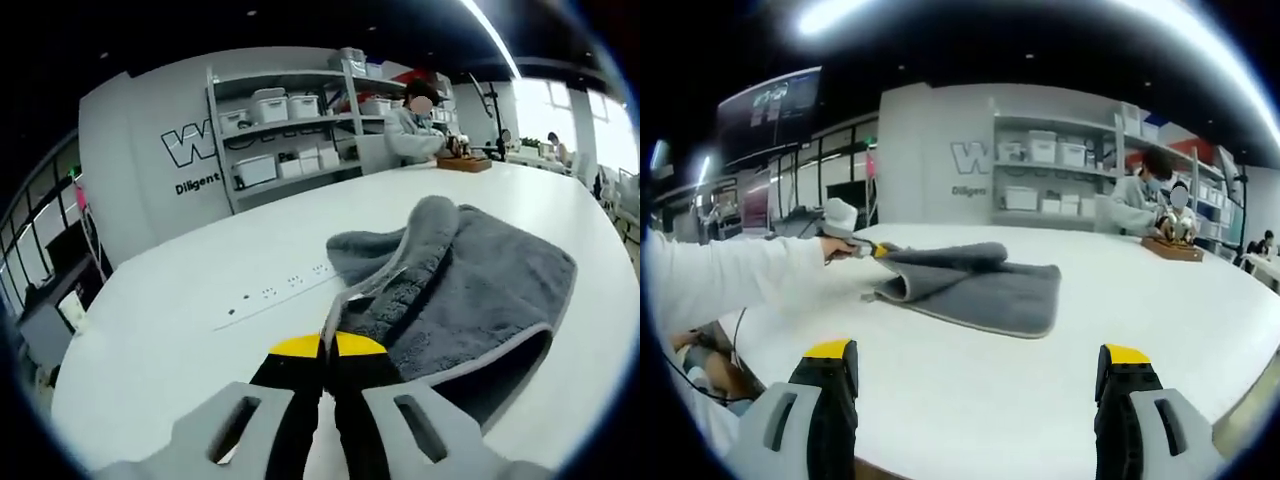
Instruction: Open the folded towel by lifting each exposed corner and separating the folded layers until the towel lies flat within the target outline without major curled edges
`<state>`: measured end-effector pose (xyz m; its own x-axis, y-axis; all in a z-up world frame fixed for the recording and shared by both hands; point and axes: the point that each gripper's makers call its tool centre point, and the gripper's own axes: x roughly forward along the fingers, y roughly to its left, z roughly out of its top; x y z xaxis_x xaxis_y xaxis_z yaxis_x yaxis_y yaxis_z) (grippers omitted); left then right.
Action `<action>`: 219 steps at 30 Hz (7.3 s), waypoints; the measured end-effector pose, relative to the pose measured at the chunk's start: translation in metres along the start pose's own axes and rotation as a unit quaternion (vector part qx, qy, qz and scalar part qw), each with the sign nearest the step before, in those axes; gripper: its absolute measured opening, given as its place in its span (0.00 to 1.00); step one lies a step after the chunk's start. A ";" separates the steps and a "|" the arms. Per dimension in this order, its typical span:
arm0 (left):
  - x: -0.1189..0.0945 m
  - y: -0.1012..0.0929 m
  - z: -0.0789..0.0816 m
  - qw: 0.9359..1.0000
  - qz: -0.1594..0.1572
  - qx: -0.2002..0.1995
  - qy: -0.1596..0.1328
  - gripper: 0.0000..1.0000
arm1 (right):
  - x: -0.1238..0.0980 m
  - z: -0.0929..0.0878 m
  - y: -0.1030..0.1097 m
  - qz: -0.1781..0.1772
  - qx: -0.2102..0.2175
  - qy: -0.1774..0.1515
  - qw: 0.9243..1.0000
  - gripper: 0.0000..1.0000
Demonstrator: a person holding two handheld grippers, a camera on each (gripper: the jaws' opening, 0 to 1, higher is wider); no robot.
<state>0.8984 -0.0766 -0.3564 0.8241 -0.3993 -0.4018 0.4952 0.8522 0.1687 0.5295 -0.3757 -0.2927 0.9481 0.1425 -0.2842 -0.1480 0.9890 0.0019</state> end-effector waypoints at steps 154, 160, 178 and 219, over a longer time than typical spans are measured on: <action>-0.202 0.159 -0.143 0.992 0.107 -0.053 0.039 0.09 | 0.008 -0.019 0.014 0.013 -0.022 0.050 0.998 0.99; -0.232 0.161 -0.139 0.994 0.094 -0.060 0.005 0.12 | 0.006 -0.017 0.017 0.019 -0.020 0.045 0.999 0.99; -0.290 0.094 -0.096 0.994 -0.023 -0.052 -0.098 0.42 | 0.008 -0.017 0.032 0.031 -0.038 0.055 0.997 0.99; -0.308 0.009 -0.074 0.988 -0.108 -0.079 -0.074 1.00 | 0.020 -0.026 0.038 0.042 -0.040 0.080 0.995 0.99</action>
<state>0.6282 0.0793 -0.2977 0.7403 -0.6133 -0.2753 0.6250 0.7788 -0.0543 0.5351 -0.3363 -0.3230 0.8756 0.2096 -0.4352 -0.2523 0.9667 -0.0420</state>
